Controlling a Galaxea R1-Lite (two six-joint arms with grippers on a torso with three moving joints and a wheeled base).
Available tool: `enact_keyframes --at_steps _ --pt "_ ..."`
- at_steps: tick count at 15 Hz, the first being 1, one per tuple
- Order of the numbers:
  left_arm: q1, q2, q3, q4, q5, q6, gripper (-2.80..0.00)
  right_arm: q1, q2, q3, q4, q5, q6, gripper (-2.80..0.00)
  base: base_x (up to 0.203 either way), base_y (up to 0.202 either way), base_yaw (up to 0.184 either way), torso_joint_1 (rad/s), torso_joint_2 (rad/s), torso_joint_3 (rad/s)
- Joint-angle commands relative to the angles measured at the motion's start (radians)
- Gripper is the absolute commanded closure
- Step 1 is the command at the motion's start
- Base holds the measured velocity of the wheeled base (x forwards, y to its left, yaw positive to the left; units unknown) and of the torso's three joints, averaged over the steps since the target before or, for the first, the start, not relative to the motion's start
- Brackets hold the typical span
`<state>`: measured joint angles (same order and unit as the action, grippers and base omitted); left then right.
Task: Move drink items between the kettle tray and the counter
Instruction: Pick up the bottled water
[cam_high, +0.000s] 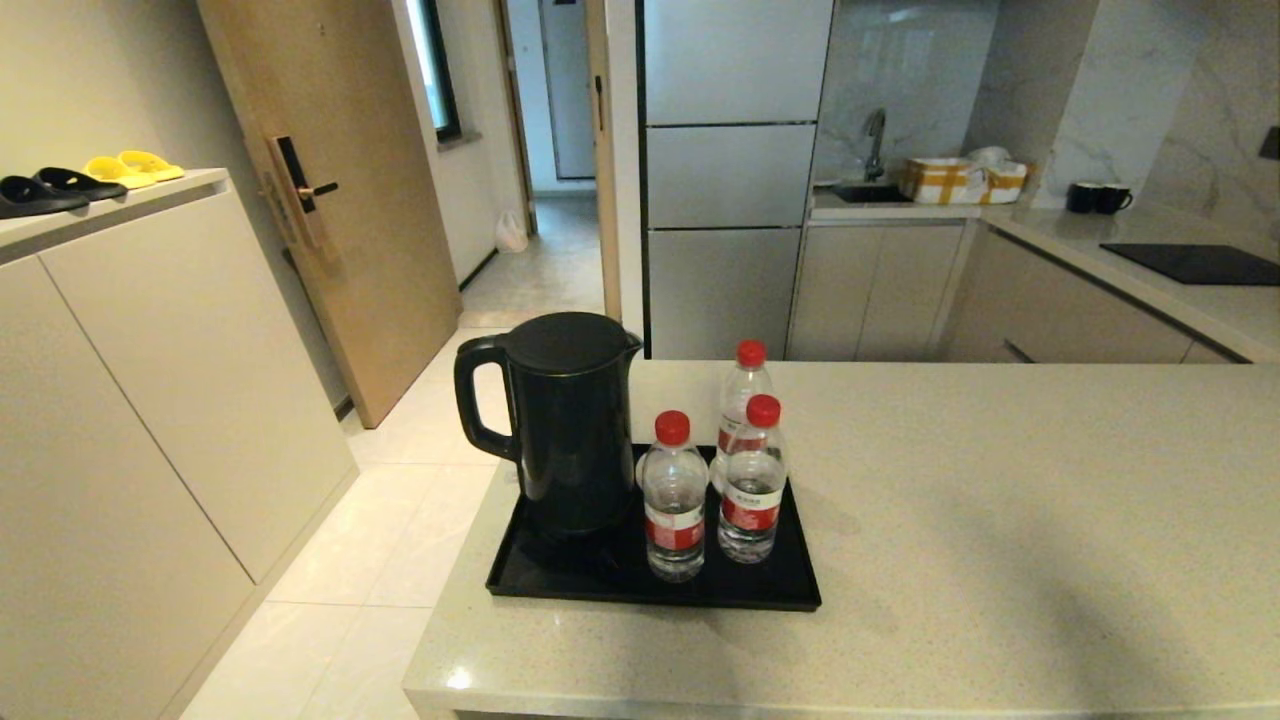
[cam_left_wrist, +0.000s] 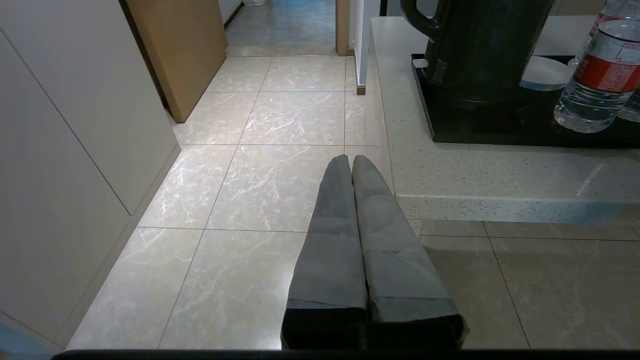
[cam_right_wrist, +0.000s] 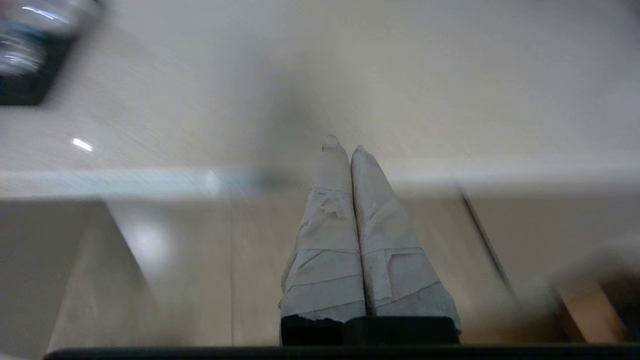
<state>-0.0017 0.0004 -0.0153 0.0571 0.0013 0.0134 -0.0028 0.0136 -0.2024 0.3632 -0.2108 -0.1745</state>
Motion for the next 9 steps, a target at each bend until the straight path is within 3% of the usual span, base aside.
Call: enact_keyframes --at_steps 1,2,3,6,9 --pt "0.0 0.001 0.0 0.0 0.0 0.0 0.0 0.001 -0.012 0.19 -0.414 0.162 -0.035 0.0 0.0 0.0 0.0 0.0 0.0 0.0" --pt "0.0 0.001 0.0 0.001 0.0 0.0 0.0 0.001 -0.013 0.201 -0.414 0.229 -0.051 0.0 0.0 0.0 0.0 0.0 0.0 0.0" --pt "0.0 0.001 0.0 0.001 0.0 0.0 0.0 0.001 -0.014 0.204 -0.411 0.233 -0.033 0.0 0.0 0.0 0.0 0.0 0.0 0.0" --pt "0.0 0.001 0.0 0.001 0.0 0.0 0.0 0.001 -0.011 0.188 -0.319 0.22 0.17 0.0 0.0 0.0 0.0 0.0 0.0 0.0" --pt "0.0 0.001 0.0 0.0 0.0 0.0 0.0 0.001 -0.012 0.186 -0.314 0.217 0.176 0.0 0.0 0.0 0.0 -0.032 0.08 0.054"
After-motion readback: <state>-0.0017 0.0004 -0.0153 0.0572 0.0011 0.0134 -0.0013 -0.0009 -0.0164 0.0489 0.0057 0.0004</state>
